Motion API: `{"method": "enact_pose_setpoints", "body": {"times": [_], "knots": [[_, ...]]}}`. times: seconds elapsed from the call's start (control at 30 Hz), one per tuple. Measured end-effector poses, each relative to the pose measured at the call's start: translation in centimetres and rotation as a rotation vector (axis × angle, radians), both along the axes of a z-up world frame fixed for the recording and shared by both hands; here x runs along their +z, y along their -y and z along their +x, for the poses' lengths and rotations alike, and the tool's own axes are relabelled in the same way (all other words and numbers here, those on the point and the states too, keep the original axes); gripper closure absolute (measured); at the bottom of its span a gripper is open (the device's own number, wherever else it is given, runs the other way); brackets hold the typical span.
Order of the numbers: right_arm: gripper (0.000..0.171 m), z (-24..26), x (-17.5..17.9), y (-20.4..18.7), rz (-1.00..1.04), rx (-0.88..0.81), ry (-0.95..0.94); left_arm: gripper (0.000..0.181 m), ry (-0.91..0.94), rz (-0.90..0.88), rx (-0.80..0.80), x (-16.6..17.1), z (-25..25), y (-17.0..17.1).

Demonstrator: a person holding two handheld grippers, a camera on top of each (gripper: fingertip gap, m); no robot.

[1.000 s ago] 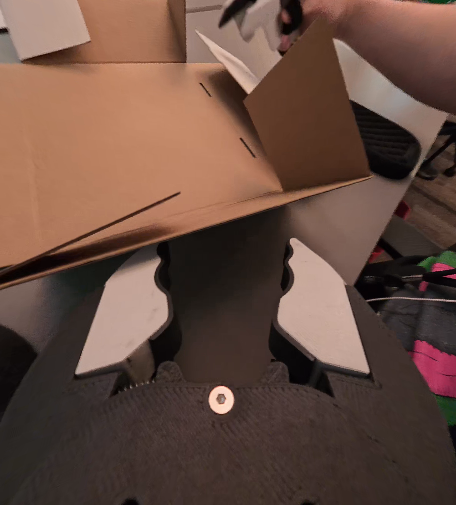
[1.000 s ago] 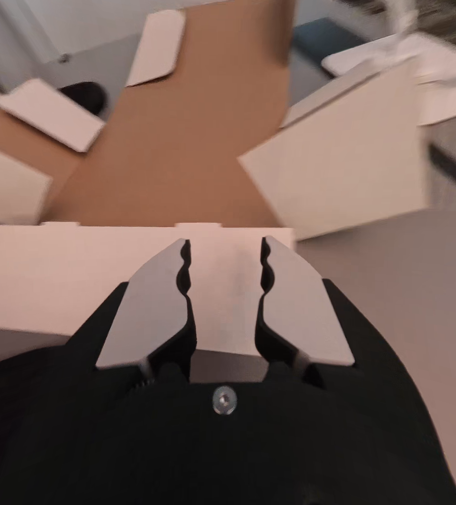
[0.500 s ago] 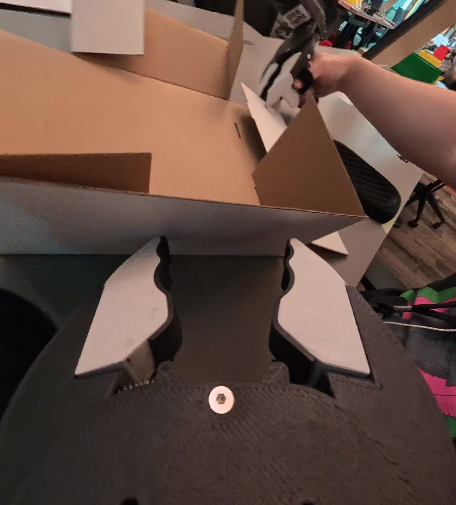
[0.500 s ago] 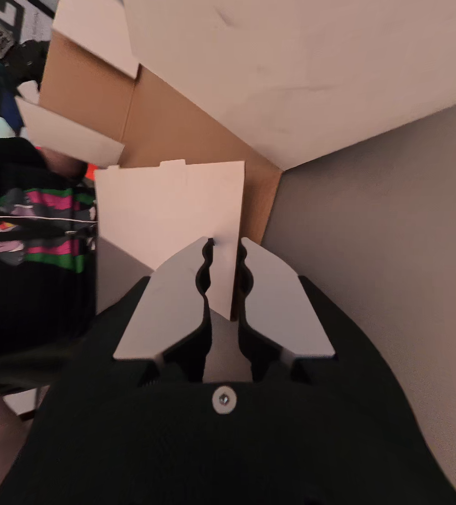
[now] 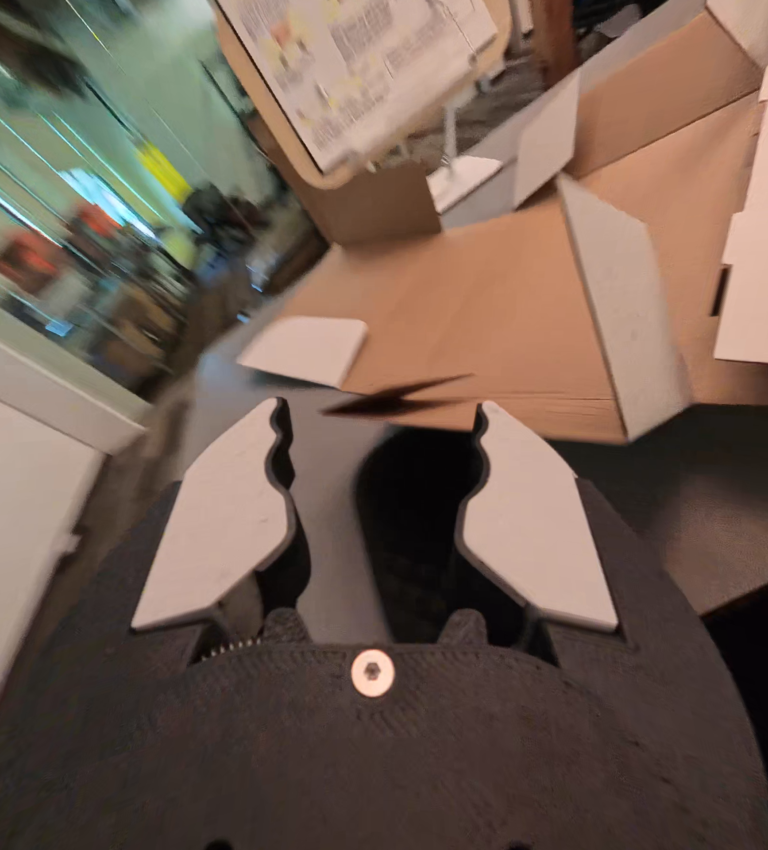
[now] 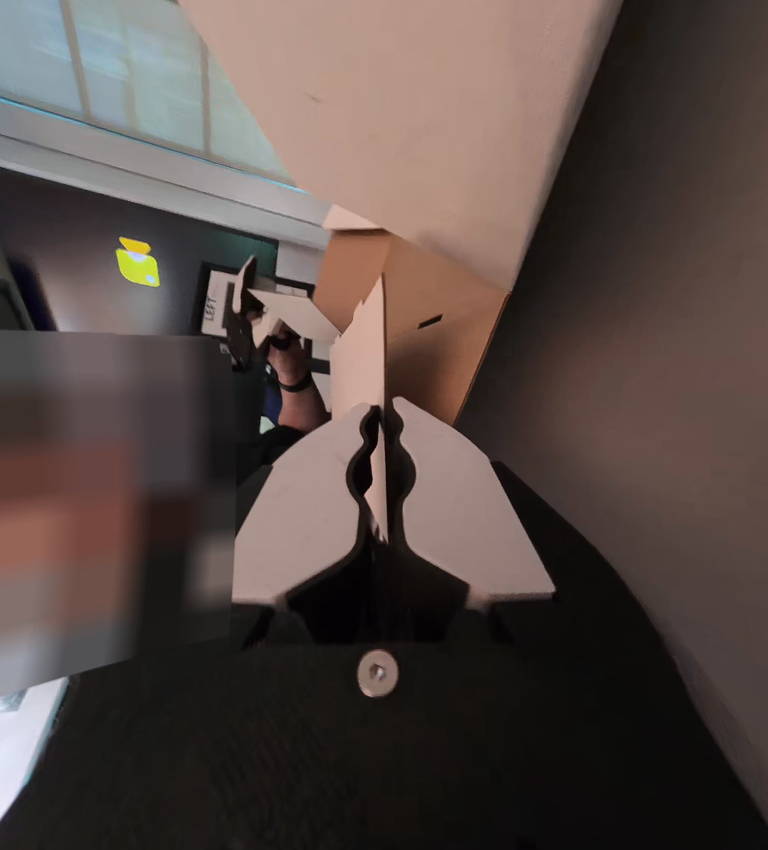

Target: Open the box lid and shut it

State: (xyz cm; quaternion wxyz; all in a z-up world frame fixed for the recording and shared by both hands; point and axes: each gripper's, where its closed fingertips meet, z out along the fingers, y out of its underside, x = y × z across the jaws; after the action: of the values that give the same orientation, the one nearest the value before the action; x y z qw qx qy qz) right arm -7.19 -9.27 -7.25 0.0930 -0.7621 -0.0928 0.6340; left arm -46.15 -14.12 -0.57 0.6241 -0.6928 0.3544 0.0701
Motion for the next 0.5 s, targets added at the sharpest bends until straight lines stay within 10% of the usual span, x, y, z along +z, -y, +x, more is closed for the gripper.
{"method": "enact_pose_setpoints", "body": {"times": [0.17, 0.33, 0.5], "knots": [[0.169, -1.6, 0.5, 0.5, -0.023, -0.058, -0.028, 0.120, -0.103, 0.087, -0.104, 3.1, 2.9, 4.0], [0.168, -2.9, 1.5, 0.5, -0.013, -0.116, -0.103, 0.103, 0.024, -0.364, -0.454, -2.8, 8.8, 7.4], [0.170, -3.3, 3.2, 0.7, -0.007, -0.140, -0.190, 0.092, -0.097, -0.317, -0.433, -6.2, 7.5, 5.7]]}}
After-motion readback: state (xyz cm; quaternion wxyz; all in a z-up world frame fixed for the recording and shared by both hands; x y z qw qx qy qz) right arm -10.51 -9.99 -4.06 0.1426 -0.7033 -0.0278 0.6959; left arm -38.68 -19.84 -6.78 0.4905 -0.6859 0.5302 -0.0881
